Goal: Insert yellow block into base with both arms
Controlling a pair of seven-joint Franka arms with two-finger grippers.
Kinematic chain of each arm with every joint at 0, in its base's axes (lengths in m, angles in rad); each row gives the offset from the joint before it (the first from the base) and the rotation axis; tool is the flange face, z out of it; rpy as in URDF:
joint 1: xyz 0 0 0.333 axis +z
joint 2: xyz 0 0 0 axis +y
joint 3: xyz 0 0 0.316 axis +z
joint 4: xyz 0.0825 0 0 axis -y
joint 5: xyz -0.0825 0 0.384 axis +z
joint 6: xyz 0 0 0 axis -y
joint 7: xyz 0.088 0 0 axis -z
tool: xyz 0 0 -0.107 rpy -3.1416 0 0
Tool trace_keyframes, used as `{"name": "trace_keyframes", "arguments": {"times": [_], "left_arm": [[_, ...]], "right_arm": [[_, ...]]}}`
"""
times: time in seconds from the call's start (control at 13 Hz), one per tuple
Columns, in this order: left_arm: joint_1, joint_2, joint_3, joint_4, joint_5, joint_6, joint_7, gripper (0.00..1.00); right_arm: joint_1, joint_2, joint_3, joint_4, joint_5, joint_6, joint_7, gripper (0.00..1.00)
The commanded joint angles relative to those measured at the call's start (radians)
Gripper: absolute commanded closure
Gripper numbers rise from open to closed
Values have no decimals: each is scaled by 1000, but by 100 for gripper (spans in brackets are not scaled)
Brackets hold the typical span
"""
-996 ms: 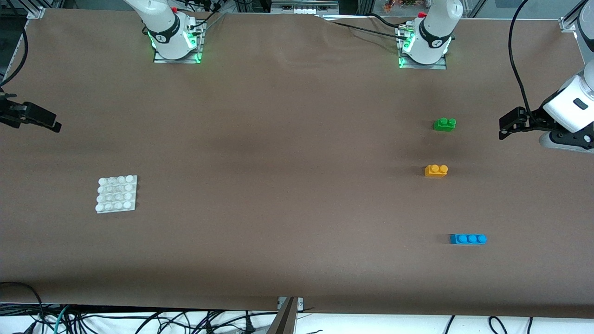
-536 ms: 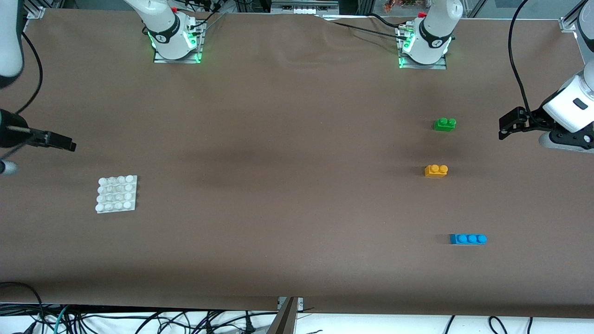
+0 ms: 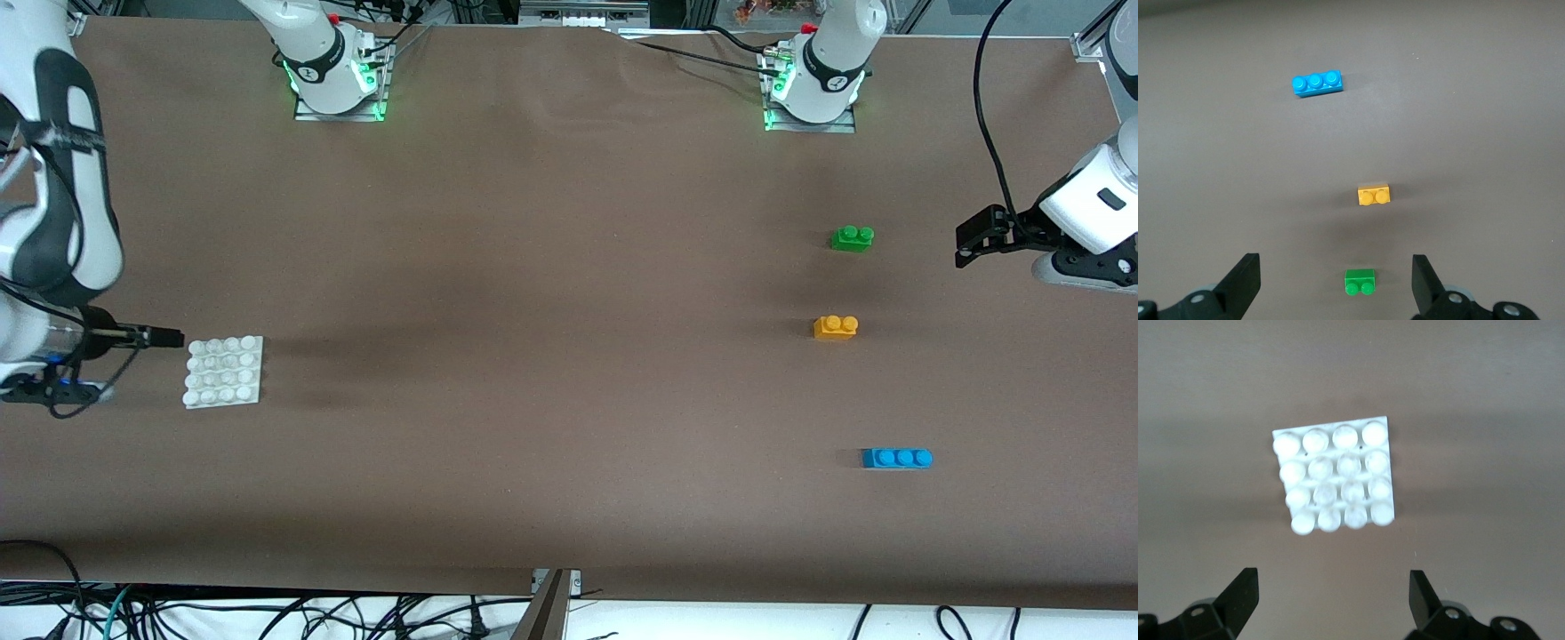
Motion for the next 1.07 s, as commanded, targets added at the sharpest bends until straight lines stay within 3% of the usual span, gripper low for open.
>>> {"name": "trace_keyframes", "arguments": {"times": [0.0,0.23,1.0], "left_arm": [[3,7,-4,22,-18,-17,2,0],[2,7,-3,22,-18,-20,2,0],[-3,7,-4,22,-18,-20,2,0]], "right_arm": [[-3,72,7,4,-13,67,-13,0],[-2,142,7,-13,-37,156,-14,0],[-2,184,4,-85,-68,283,-31,0]]}}
